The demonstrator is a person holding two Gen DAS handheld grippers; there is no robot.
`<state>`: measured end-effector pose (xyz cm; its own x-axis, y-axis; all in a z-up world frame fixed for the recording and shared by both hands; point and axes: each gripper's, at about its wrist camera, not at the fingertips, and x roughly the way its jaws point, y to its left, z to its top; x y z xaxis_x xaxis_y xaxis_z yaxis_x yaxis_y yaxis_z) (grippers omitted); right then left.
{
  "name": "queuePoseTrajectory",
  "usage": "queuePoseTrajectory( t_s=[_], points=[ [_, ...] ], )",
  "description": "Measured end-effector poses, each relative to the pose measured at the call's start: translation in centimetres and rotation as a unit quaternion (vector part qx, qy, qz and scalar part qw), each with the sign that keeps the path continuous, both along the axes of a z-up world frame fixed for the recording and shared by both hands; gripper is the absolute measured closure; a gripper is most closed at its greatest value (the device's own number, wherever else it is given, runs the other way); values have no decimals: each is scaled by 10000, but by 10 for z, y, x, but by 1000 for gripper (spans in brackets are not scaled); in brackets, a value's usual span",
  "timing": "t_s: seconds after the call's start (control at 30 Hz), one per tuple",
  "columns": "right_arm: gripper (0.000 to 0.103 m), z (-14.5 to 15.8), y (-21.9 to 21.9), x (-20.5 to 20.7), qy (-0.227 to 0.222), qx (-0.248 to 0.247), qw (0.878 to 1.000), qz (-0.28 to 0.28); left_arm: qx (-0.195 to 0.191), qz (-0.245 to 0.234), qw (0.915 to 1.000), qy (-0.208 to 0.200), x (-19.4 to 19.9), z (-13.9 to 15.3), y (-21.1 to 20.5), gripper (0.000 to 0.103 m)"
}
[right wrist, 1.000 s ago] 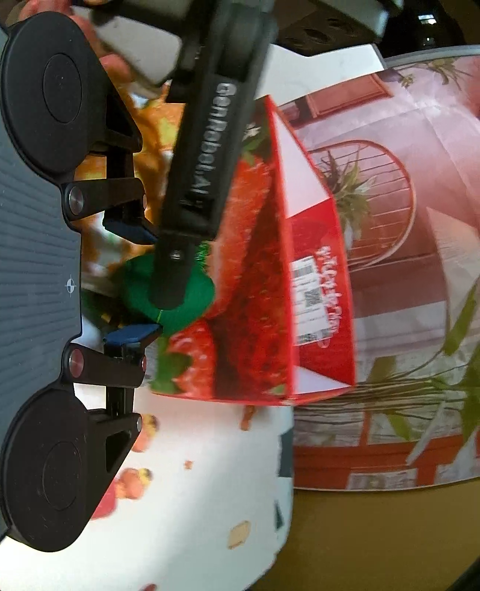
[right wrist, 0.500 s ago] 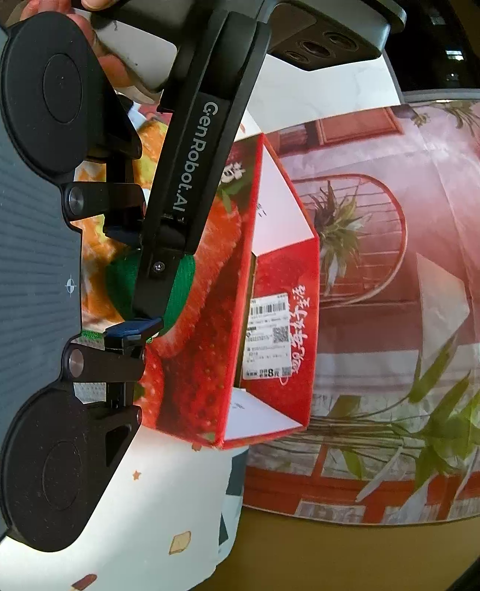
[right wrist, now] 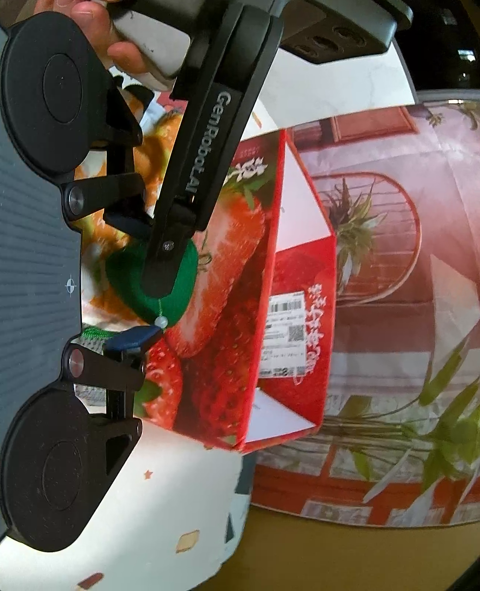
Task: Organize soft objects
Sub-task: 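Lift the green pouch with the right tool and release it into the red box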
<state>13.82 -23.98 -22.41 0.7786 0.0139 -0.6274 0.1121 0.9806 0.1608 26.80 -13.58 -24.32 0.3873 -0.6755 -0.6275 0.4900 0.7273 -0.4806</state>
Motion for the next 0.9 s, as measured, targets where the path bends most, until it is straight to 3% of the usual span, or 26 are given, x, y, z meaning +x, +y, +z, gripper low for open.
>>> queuePoseTrajectory(
  t_s=[0.17, 0.23, 0.3, 0.53, 0.9],
  points=[
    [54, -13, -11, 5, 59, 480, 9988, -34, 66, 15, 9999, -121, -2, 4, 0, 62],
    [62, -9, -8, 4, -3, 510, 9987, -8, 59, 31, 9997, -227, -4, 11, 1, 62],
    [62, 0, -3, 5, -70, 348, 9994, 56, -8, 69, 9994, -328, -6, 22, 4, 62],
    [62, 50, -2, 7, -610, 147, 9978, 202, -180, 183, 9942, -1048, -16, 76, 15, 62],
    [62, 141, 0, 50, -1153, -345, 9897, 775, -569, 550, 9818, -1724, -2, 153, 37, 62]
  ],
)
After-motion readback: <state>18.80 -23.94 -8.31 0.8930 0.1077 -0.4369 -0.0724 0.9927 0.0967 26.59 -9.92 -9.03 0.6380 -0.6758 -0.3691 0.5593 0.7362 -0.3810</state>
